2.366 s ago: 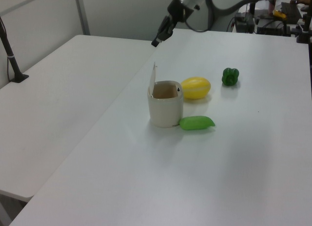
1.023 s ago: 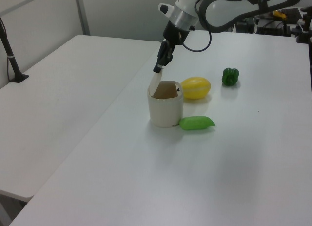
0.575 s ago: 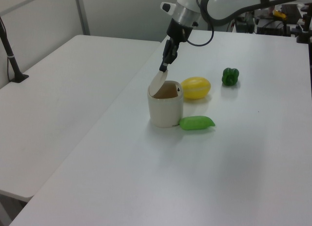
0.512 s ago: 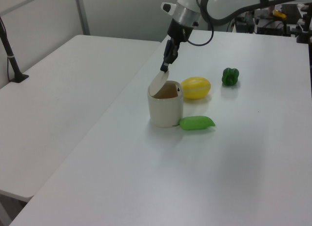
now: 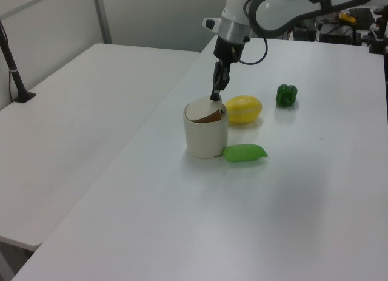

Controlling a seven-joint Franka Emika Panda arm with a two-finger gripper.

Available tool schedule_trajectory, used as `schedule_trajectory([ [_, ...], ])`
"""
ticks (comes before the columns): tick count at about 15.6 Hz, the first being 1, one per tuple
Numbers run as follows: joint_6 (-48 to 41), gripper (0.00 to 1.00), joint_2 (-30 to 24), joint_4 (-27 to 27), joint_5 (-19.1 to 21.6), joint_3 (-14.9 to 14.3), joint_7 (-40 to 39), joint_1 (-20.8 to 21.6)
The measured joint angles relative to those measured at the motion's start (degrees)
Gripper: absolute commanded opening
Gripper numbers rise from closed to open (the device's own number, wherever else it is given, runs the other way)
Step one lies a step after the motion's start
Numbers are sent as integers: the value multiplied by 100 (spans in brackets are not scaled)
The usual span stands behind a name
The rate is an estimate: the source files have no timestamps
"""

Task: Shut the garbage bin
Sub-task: 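Push the raised lid down with the gripper until it shuts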

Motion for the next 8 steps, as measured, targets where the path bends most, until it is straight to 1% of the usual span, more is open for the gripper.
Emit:
schedule_trajectory([
  [8,-2,0,129,-172,-1,0,-15,-4],
])
